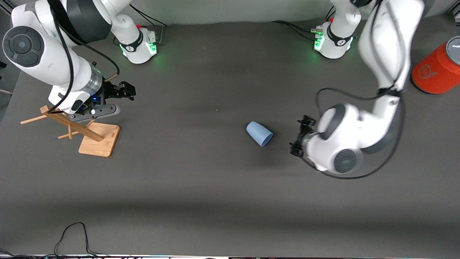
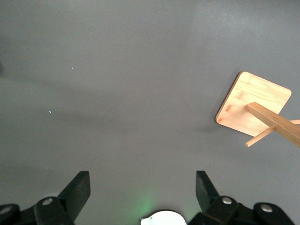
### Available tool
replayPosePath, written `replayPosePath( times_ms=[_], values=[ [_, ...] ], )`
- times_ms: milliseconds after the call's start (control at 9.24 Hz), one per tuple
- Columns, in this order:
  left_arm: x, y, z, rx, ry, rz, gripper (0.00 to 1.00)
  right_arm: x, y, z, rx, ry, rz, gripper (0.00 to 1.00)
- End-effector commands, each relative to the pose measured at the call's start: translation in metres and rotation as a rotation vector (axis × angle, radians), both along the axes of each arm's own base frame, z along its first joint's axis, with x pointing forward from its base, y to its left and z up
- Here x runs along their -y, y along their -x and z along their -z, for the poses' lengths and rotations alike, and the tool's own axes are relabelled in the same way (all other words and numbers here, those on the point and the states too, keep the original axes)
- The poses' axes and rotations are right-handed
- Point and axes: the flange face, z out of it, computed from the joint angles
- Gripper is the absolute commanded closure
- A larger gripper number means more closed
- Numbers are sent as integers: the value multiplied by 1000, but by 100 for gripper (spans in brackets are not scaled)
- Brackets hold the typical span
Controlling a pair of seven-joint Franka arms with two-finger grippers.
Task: Rotate and upright cup with both arms
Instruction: 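Grasp the cup rim with the left gripper while the right gripper withdraws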
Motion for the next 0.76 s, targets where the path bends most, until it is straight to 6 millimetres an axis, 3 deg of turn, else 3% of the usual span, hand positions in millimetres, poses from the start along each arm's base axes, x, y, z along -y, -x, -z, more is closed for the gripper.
replayPosePath(
  times_ms=[0, 108, 217, 433, 541, 650],
  values=[
    [13, 5, 35, -69, -76, -13, 0, 9, -3, 4, 1, 7, 2, 0],
    [15, -2, 40, -55, -65, -21, 0, 16, 0, -1, -3, 7, 8, 0],
    [15, -13, 48, -55, -58, -40, 0, 38, 0, -11, 1, 4, 45, 0],
    [32, -11, 49, -43, -44, -37, 0, 91, 12, -42, 10, -14, 101, 0],
    [39, -9, 48, -46, -28, -40, 0, 113, 14, -47, 11, -27, 66, 0],
    [52, -2, 49, -47, -25, -25, 0, 114, 18, -52, 13, -33, 69, 0]
  ],
)
